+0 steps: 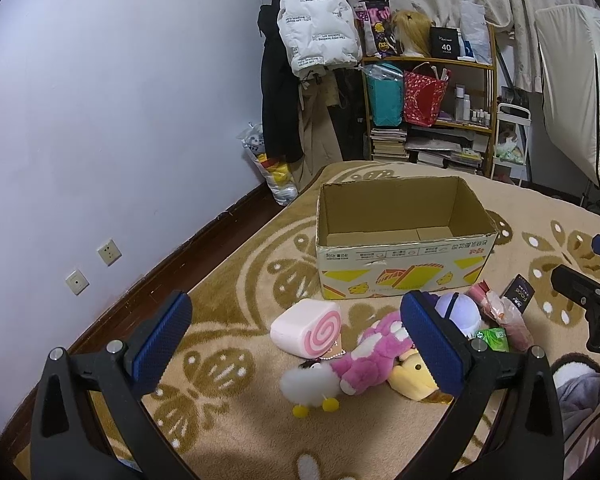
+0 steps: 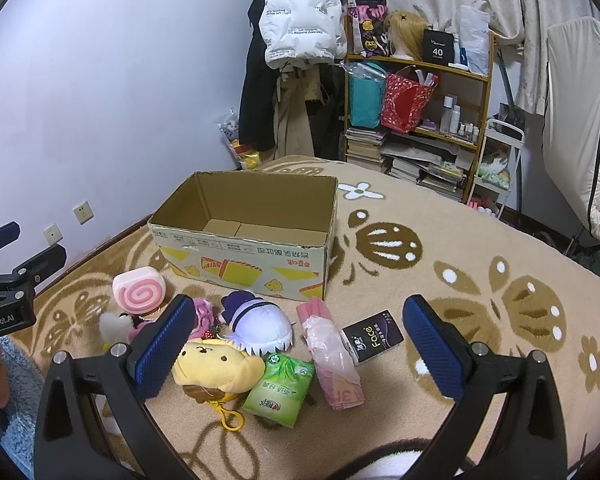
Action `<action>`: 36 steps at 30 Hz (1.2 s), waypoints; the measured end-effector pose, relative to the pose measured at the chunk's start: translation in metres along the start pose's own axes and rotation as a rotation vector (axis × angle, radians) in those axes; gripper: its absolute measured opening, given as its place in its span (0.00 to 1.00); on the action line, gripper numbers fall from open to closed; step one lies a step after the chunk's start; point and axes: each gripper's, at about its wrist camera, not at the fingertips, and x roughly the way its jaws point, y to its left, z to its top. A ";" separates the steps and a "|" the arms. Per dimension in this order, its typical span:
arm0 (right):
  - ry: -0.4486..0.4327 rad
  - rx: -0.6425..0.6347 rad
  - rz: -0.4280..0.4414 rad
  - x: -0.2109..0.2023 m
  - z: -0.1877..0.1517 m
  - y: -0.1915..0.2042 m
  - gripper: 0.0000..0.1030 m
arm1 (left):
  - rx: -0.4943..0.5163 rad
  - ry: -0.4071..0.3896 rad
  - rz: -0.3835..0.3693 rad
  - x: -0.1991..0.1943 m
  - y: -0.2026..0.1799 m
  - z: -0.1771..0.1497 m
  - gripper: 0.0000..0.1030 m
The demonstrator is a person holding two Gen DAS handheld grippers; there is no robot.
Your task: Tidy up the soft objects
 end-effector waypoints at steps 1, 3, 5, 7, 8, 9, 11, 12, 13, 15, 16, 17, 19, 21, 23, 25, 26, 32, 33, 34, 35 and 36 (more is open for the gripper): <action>0.000 0.001 0.001 0.000 0.000 0.000 1.00 | 0.000 0.002 0.001 0.001 0.000 0.000 1.00; 0.001 0.001 0.000 0.000 0.000 0.001 1.00 | 0.000 0.002 0.001 0.000 0.000 0.000 1.00; 0.003 0.003 -0.001 0.005 -0.001 0.002 1.00 | -0.001 0.003 0.005 0.001 0.000 0.000 1.00; 0.006 0.009 0.003 0.006 0.001 -0.003 1.00 | -0.002 0.004 0.004 0.001 0.000 0.000 1.00; 0.007 0.010 0.003 0.006 0.001 -0.002 1.00 | -0.001 0.004 0.005 0.001 0.000 0.000 1.00; 0.005 0.010 0.004 0.006 0.001 -0.002 1.00 | -0.001 0.004 0.005 0.001 0.000 0.000 1.00; 0.006 0.009 0.004 0.005 0.002 -0.003 1.00 | 0.002 0.003 0.004 0.000 0.000 0.000 1.00; 0.007 0.009 0.004 0.005 0.001 -0.002 1.00 | 0.003 0.003 0.004 0.001 0.000 0.000 1.00; 0.008 0.009 0.004 0.005 0.001 -0.003 1.00 | 0.004 0.001 0.002 0.001 -0.001 0.000 1.00; 0.007 0.008 0.003 0.006 0.001 -0.002 1.00 | 0.005 0.001 0.002 0.000 -0.001 0.000 1.00; 0.006 0.010 0.005 0.005 0.001 -0.003 1.00 | 0.005 0.002 0.002 0.000 -0.001 0.000 1.00; 0.006 0.010 0.004 0.005 0.001 -0.003 1.00 | 0.004 0.002 0.003 0.000 -0.002 -0.001 1.00; 0.007 0.010 0.004 0.006 0.001 -0.003 1.00 | 0.003 0.001 0.003 0.000 -0.002 -0.001 1.00; 0.007 0.011 0.003 0.006 0.001 -0.003 1.00 | 0.003 0.002 0.003 0.000 -0.002 -0.001 1.00; 0.007 0.012 0.006 0.006 0.001 -0.003 1.00 | 0.005 0.001 0.006 0.000 -0.002 -0.001 1.00; 0.007 0.012 0.004 0.006 0.001 -0.003 1.00 | 0.006 0.000 0.004 -0.001 -0.002 -0.001 1.00; 0.007 0.012 0.006 0.006 0.001 -0.003 1.00 | 0.006 0.000 0.005 -0.001 -0.003 -0.001 1.00; 0.007 0.011 0.005 0.006 0.001 -0.003 1.00 | 0.005 0.001 0.004 -0.001 -0.003 -0.001 1.00; 0.007 0.011 0.006 0.006 0.001 -0.003 1.00 | 0.005 0.001 0.005 -0.001 -0.003 -0.001 1.00; 0.007 0.011 0.004 0.006 0.001 -0.003 1.00 | 0.005 0.000 0.005 -0.001 -0.003 -0.001 1.00; 0.008 0.011 0.004 0.006 0.001 -0.003 1.00 | 0.005 0.000 0.005 -0.001 -0.003 -0.001 1.00; 0.008 0.011 0.005 0.006 0.001 -0.003 1.00 | 0.006 0.000 0.005 -0.001 -0.003 -0.001 1.00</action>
